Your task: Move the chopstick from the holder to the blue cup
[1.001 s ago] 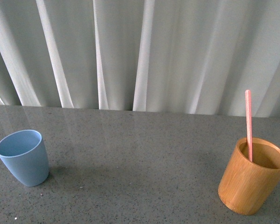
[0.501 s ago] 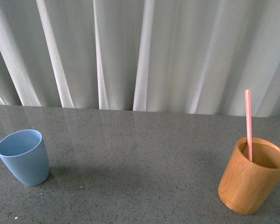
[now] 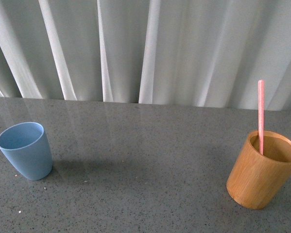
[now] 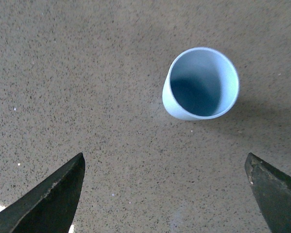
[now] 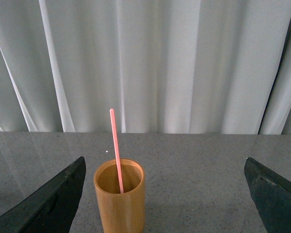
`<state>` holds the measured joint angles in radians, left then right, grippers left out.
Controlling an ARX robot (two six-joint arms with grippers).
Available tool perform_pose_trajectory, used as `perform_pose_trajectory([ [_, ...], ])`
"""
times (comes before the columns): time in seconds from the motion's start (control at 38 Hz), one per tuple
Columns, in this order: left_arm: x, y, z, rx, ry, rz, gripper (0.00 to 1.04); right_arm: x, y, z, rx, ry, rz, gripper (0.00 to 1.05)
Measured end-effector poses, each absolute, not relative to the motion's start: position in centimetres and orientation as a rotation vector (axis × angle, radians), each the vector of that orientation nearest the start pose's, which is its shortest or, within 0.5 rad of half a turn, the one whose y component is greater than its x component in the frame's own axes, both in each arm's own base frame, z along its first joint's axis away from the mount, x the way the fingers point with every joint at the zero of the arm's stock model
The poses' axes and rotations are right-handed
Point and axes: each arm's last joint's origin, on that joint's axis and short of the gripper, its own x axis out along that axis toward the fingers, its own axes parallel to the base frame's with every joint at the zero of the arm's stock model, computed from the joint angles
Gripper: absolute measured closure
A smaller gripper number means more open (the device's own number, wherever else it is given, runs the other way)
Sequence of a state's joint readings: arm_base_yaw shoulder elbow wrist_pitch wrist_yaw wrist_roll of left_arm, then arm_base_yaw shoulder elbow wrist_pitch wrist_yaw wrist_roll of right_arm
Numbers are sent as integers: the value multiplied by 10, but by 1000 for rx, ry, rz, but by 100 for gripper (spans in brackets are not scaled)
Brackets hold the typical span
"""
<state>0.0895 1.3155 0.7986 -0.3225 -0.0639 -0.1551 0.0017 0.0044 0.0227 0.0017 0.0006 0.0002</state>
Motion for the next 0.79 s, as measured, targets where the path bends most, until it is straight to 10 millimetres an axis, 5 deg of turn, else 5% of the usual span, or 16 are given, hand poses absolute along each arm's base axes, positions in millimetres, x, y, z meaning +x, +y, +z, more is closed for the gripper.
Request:
perform_pose_trajectory([
  [0.24,282,15,190,-134,913,208,7,97,0,171,0,-20,1,10],
  [0.79,333,11,166,-120,957,230,7,97,0,171,0,-20,1,10],
])
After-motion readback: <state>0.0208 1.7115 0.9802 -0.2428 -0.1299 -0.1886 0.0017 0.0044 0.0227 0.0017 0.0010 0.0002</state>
